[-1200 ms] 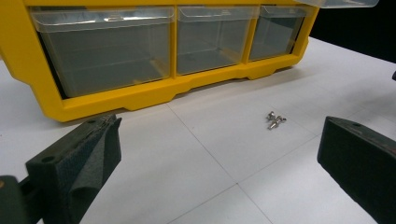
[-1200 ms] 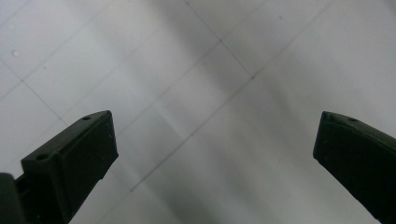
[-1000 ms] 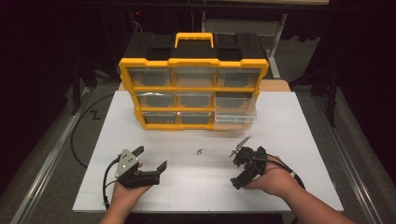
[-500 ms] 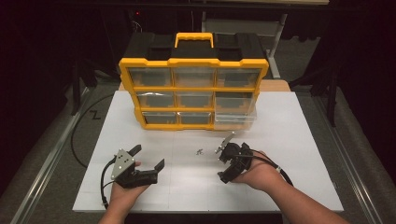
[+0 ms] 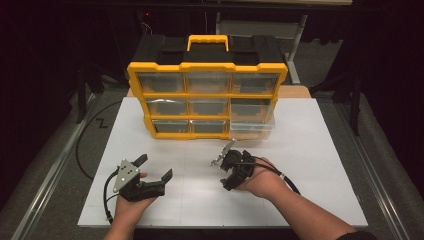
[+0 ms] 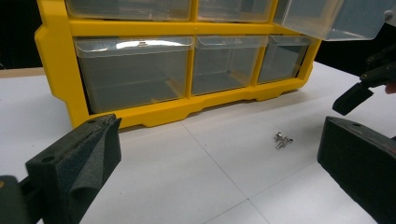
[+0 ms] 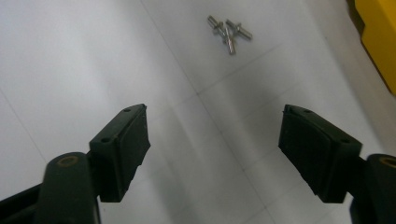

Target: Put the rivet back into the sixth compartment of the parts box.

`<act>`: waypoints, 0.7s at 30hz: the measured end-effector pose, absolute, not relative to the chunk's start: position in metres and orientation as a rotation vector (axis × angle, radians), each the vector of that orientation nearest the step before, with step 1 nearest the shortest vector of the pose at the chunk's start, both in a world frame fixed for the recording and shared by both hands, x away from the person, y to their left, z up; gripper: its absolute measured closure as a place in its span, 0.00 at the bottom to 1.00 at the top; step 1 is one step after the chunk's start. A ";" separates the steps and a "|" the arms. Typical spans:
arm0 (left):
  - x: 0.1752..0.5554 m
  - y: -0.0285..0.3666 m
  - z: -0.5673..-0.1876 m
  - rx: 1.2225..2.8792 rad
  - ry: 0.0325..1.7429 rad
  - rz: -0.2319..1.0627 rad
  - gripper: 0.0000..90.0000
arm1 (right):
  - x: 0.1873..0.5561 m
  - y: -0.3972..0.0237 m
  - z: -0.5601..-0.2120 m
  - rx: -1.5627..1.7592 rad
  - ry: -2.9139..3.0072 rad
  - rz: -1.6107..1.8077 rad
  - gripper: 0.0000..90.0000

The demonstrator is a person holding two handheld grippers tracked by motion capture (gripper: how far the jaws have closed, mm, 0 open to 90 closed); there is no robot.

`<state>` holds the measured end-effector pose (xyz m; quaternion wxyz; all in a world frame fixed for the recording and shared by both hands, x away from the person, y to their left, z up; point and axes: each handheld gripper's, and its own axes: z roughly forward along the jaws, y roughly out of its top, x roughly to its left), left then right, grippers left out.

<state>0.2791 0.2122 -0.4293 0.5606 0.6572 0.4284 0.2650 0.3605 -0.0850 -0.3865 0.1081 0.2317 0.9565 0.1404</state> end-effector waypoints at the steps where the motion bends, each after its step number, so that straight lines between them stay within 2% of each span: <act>1: 0.279 0.212 -0.429 1.549 1.008 0.625 0.00 | 0.361 -0.083 -0.387 0.671 2.816 0.422 0.31; 8: 0.279 0.213 -0.429 1.539 1.010 0.623 0.00 | 0.367 -0.069 -0.392 0.633 2.795 0.452 0.53; 13: 0.279 0.214 -0.429 1.543 1.007 0.620 0.00 | 0.374 -0.064 -0.398 0.615 2.784 0.459 0.64; 21: 0.279 0.214 -0.429 1.546 1.001 0.612 0.00 | 0.381 -0.055 -0.406 0.594 2.800 0.412 0.74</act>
